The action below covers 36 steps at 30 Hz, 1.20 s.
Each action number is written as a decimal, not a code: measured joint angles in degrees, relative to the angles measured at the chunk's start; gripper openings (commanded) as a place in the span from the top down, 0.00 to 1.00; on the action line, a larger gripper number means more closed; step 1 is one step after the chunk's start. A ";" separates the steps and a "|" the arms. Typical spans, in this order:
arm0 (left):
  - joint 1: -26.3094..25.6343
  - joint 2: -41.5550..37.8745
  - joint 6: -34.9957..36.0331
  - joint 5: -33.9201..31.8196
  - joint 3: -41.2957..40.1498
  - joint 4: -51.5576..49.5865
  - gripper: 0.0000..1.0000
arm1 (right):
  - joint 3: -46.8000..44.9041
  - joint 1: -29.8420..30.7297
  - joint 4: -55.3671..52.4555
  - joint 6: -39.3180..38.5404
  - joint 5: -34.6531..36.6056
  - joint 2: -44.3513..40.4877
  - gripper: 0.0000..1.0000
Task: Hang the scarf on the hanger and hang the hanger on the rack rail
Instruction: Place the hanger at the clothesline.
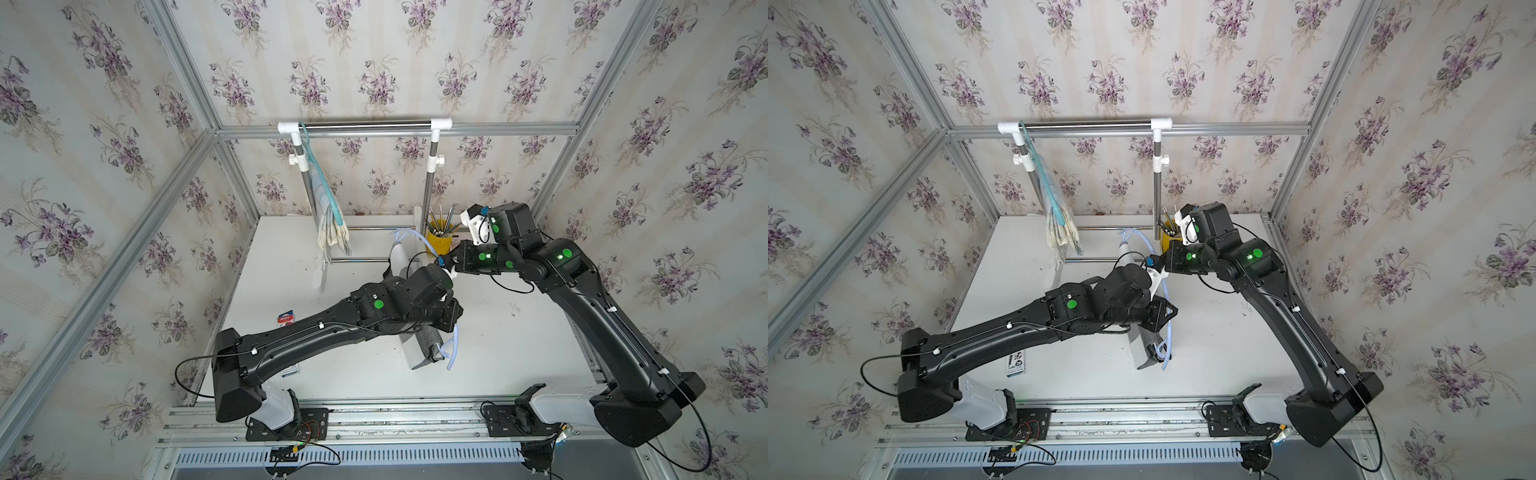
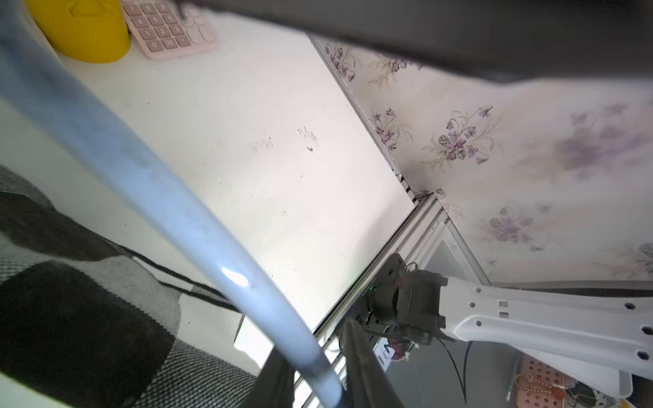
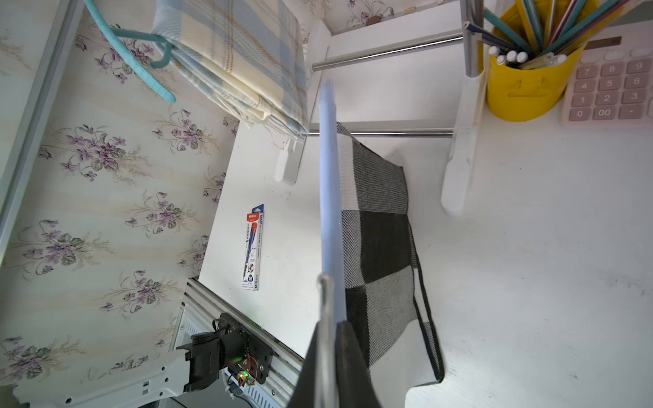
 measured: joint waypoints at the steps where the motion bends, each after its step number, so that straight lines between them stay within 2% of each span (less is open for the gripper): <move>1: 0.04 -0.11 0.00 0.04 0.00 -0.17 0.74 | -0.07 0.07 0.42 -0.02 -0.04 0.00 1.00; 4: 0.00 -0.15 -0.28 -0.07 -0.02 -0.37 0.76 | -0.17 0.07 0.52 0.00 -0.31 -0.11 1.00; 6: 0.00 -0.37 -0.96 0.04 -0.61 -0.02 0.85 | -0.17 0.09 0.48 -0.02 -0.31 -0.20 1.00; 8: 0.09 -0.96 -3.91 -0.48 -2.25 -0.48 0.99 | -0.17 0.11 -0.31 0.26 -0.31 -0.42 1.00; 14: 0.13 -3.74 -4.96 -1.31 -7.78 3.80 1.00 | -0.17 0.24 -0.57 1.05 -1.70 -0.79 1.00; 15: 0.09 -4.26 -5.18 -0.85 -8.50 4.48 1.00 | -0.20 0.33 -0.79 1.07 -1.79 -0.79 0.96; 18: 0.04 -5.53 -5.53 0.07 -9.66 5.62 1.00 | -0.33 0.33 -0.15 1.27 -2.49 -0.92 0.53; 19: -0.04 -5.75 -5.16 1.03 -9.68 5.40 1.00 | -0.37 0.31 1.57 1.09 -2.45 -1.09 0.43; 24: -0.04 -6.64 -3.91 4.31 -9.73 5.01 1.00 | -1.97 -0.11 9.20 -2.12 -2.58 -4.33 0.07; 26: 0.96 -8.26 -3.43 5.40 -9.73 4.24 1.00 | -3.76 -0.22 12.13 -4.72 -2.43 -7.58 0.00; 31: 5.14 -11.39 -2.43 7.93 -9.77 4.37 1.00 | -8.41 -1.31 19.54 -11.52 -0.50 -16.90 0.00; 36: 12.39 -12.52 -2.67 13.73 -8.83 4.98 1.00 | -15.41 -2.51 25.14 -14.80 6.10 -25.29 0.00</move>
